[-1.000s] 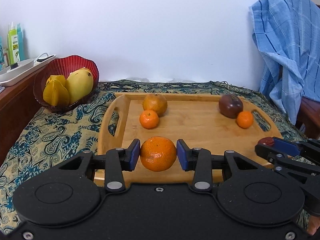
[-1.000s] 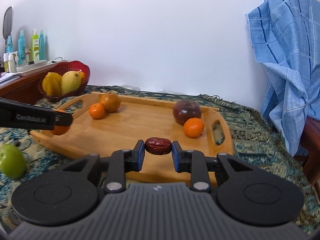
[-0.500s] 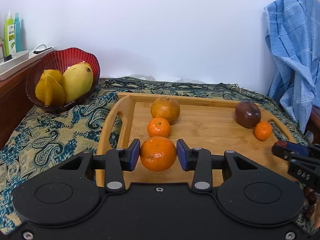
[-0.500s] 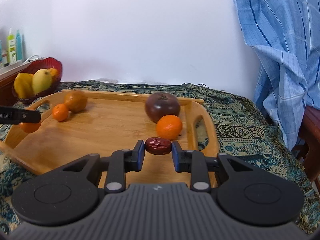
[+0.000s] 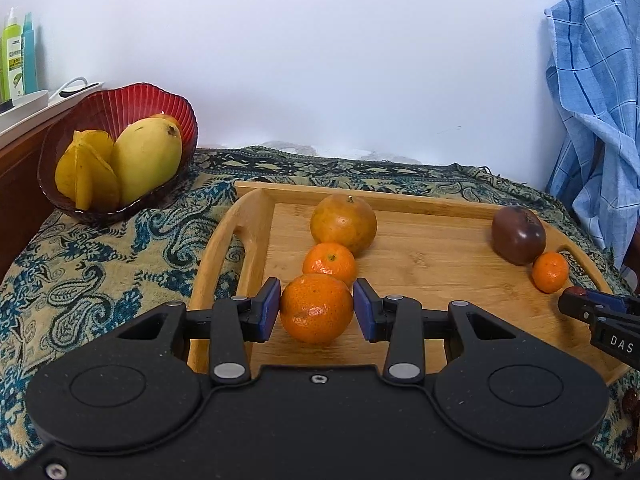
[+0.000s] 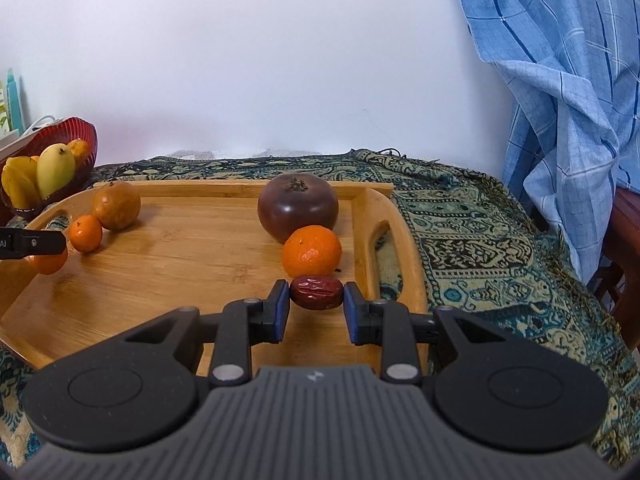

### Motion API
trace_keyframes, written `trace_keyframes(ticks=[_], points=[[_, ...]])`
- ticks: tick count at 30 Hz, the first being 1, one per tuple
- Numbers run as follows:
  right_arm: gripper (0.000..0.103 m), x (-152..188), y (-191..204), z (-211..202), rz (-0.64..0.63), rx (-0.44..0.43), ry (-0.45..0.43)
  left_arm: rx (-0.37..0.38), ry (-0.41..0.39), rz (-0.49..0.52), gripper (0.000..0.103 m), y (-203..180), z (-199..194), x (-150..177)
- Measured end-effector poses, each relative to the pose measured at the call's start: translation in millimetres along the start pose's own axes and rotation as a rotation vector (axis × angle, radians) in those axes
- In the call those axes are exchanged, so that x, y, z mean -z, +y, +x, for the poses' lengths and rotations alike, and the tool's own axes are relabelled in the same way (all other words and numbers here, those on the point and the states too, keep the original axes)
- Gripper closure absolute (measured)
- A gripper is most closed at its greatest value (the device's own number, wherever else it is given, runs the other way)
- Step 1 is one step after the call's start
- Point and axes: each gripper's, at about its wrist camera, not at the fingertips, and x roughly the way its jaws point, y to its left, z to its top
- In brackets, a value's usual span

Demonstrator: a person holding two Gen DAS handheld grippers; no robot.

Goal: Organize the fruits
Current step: 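Carry the mandarin with the left tool while the right tool carries the jujube over the tray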

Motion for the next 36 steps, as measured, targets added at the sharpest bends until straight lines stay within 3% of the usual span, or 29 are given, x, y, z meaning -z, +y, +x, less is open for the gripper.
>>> trace_keyframes(ticks=[33, 36], points=[[0.069, -0.7, 0.1, 10.4, -0.017, -0.008, 0.029, -0.009, 0.028, 0.006, 0.064, -3.7, 8.6, -1.9], [0.053, -0.5, -0.5, 10.5, -0.013, -0.008, 0.029, -0.008, 0.033, -0.002, 0.064, -3.5, 8.3, -2.4]])
